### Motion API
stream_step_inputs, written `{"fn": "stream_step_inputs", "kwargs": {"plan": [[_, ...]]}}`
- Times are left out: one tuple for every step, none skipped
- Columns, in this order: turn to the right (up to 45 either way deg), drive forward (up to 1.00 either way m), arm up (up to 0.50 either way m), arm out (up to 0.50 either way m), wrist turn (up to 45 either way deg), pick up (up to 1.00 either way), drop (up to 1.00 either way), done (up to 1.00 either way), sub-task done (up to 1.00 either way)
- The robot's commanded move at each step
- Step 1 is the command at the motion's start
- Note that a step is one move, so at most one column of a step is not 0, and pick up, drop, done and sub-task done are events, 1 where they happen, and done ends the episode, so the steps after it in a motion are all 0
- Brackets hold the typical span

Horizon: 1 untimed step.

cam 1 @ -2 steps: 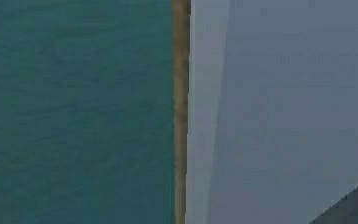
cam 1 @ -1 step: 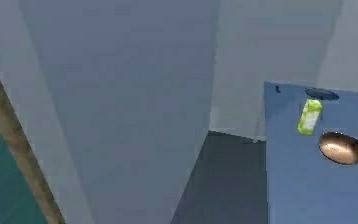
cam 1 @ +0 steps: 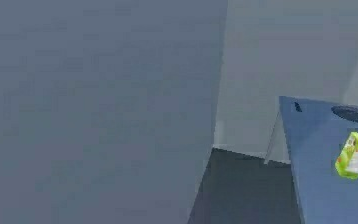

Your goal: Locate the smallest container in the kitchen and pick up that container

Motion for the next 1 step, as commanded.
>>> {"fn": "stream_step_inputs", "kwargs": {"plan": [[18.0, 0.0, 0.0, 0.0, 0.0, 0.0, 0.0, 0.0, 0.0]]}}
